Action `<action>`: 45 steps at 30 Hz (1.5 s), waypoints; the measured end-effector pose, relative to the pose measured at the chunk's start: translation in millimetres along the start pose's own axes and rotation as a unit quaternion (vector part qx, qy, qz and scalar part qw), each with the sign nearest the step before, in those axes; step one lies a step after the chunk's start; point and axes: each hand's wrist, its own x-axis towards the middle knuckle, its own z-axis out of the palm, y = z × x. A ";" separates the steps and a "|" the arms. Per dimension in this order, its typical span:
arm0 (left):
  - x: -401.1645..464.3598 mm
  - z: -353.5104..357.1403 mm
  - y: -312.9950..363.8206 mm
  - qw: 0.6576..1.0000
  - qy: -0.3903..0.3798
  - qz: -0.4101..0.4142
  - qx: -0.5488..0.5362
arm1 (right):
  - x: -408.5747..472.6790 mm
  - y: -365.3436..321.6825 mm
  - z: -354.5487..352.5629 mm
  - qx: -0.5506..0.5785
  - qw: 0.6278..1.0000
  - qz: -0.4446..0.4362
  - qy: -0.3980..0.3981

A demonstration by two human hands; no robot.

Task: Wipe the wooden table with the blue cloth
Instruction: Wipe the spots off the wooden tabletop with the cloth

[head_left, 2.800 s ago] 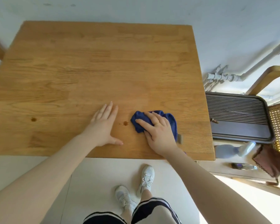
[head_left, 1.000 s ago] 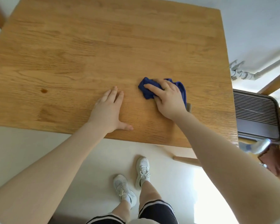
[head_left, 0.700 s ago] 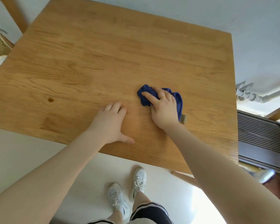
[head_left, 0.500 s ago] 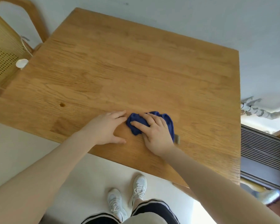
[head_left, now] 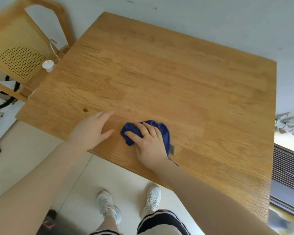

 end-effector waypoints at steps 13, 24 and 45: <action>25.9 -23.3 -116.5 0.990 -0.070 -0.064 0.100 | 93.1 -20.0 19.1 -0.016 0.978 0.169 0.120; 49.3 -21.6 -151.4 0.975 -0.068 -0.043 0.207 | 122.2 -43.7 29.9 -0.022 0.985 0.116 0.125; 55.9 -34.2 -204.5 0.981 -0.101 0.089 0.138 | 175.7 -95.1 54.7 -0.054 0.967 0.204 0.146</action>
